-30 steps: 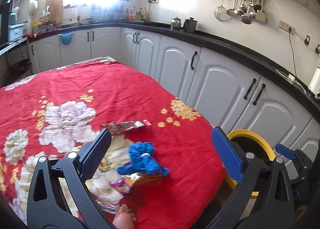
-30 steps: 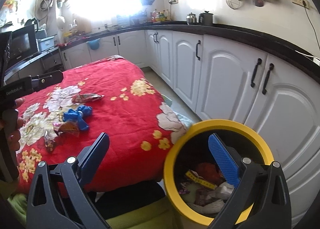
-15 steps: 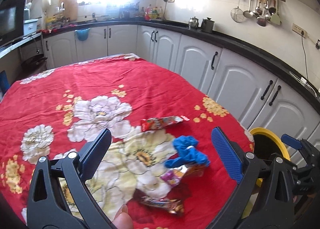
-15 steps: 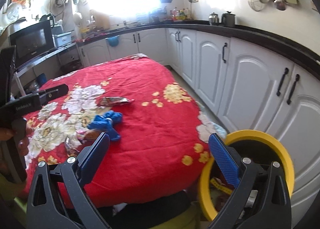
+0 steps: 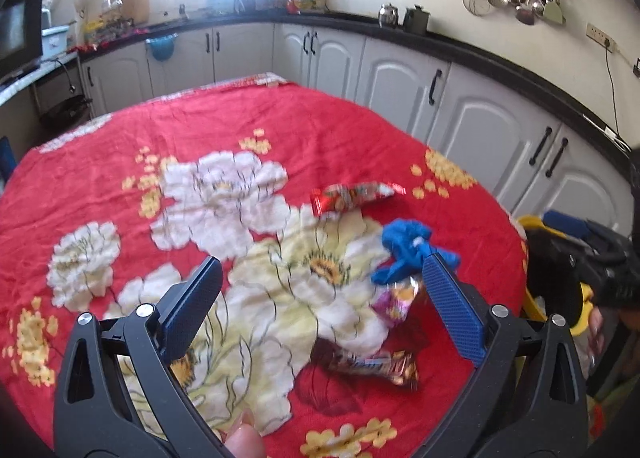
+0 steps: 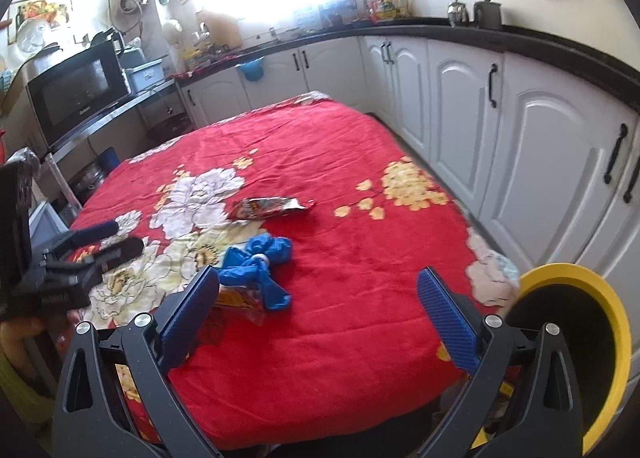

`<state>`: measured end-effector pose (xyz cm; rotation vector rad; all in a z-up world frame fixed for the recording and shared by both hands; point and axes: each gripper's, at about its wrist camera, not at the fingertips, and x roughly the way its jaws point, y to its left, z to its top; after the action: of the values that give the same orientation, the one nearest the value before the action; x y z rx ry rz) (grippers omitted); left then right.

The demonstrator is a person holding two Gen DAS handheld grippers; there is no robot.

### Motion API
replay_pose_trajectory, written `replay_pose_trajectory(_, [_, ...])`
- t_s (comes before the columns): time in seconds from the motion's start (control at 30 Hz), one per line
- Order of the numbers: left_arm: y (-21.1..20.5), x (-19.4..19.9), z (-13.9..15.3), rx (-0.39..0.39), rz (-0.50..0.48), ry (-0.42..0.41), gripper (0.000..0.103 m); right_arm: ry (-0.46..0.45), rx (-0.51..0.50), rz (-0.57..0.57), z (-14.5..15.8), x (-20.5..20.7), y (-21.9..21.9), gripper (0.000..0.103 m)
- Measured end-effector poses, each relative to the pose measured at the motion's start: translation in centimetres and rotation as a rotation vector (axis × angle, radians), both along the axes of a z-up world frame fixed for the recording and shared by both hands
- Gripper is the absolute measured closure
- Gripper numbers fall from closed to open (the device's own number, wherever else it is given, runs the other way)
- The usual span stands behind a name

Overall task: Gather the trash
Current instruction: 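Move both open grippers back over the remaining items on the table, then grasp the brown chocolate bar with the left gripper while the right gripper grasps the blue balloon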

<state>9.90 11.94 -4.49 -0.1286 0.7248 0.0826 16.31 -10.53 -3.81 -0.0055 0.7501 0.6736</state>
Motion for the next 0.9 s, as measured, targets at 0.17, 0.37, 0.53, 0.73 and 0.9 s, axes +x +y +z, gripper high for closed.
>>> replay_pose_trajectory(0.17, [-0.6,-0.6,-1.7,-0.011,-0.059,0.042,0.011,0.052,-0.008,0.037,-0.9,0.8,1.7,0.017])
replay_pose_trajectory(0.37, [-1.7,-0.6,-3.5,-0.01,-0.128,0.094,0.011,0.131,0.001,0.073,-1.8,2.6,3.8,0.027])
replay_pose_trajectory(0.53, [-2.5,-0.3,-4.4,-0.006,-0.165,0.124,0.011,0.187,-0.009,0.109,-2.8,3.9,6.0,0.032])
replay_pose_trajectory(0.73, [-2.8,0.0,-5.7,-0.008,-0.186,0.163,0.021,0.282,-0.023,0.122,-4.7,5.2,8.3,0.045])
replay_pose_trajectory(0.9, [-3.1,0.1,-6.5,0.005,-0.198,0.191,0.033,0.319,-0.027,0.111,-5.7,5.8,8.7,0.065])
